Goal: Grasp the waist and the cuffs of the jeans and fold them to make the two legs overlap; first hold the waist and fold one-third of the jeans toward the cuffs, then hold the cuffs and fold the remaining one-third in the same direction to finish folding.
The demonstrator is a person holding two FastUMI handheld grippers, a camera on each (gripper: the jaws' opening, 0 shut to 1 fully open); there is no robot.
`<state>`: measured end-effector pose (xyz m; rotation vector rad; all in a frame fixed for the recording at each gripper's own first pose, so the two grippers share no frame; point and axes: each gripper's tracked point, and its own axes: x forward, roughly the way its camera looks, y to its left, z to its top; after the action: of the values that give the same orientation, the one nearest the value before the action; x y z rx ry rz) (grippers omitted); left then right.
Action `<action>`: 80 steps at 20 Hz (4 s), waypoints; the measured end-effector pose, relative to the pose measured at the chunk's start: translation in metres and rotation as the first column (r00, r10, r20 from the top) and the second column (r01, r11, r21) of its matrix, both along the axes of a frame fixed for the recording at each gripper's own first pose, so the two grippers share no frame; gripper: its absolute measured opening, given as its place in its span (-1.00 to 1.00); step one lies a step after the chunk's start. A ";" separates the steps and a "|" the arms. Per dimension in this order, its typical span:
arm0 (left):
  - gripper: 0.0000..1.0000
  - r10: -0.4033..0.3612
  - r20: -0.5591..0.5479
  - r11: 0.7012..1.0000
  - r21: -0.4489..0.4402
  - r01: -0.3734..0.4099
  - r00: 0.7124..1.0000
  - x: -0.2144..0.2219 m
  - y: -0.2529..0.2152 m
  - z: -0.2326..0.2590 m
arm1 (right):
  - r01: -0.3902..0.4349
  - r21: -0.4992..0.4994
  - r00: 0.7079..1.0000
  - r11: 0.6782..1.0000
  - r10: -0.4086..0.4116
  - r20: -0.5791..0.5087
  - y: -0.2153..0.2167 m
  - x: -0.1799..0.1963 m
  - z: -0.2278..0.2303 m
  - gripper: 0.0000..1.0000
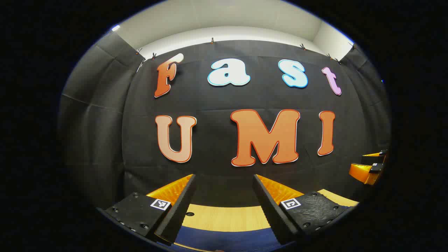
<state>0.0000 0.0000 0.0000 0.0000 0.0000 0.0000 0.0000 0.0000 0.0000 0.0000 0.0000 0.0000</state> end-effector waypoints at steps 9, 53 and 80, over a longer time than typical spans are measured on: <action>0.99 0.036 -0.007 0.997 -0.075 -0.037 0.999 -0.008 0.023 -0.021 | 0.015 -0.069 1.000 0.998 -0.014 0.008 -0.009 -0.031 0.004 0.86; 0.96 0.108 -0.861 0.631 -0.326 -0.704 0.496 -0.183 0.224 -0.366 | 0.317 0.229 0.696 0.920 -0.062 -0.716 -0.187 -0.093 -0.259 0.92; -0.33 -0.091 -0.993 0.305 -0.105 -0.947 0.081 -0.203 0.263 -0.459 | 0.668 0.411 0.430 0.620 0.129 -0.894 -0.236 -0.134 -0.375 0.92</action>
<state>-0.2028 0.2633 -0.4589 -1.0719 1.3272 0.8707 -0.1344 -0.2355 -0.3750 0.8682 1.0989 -0.3954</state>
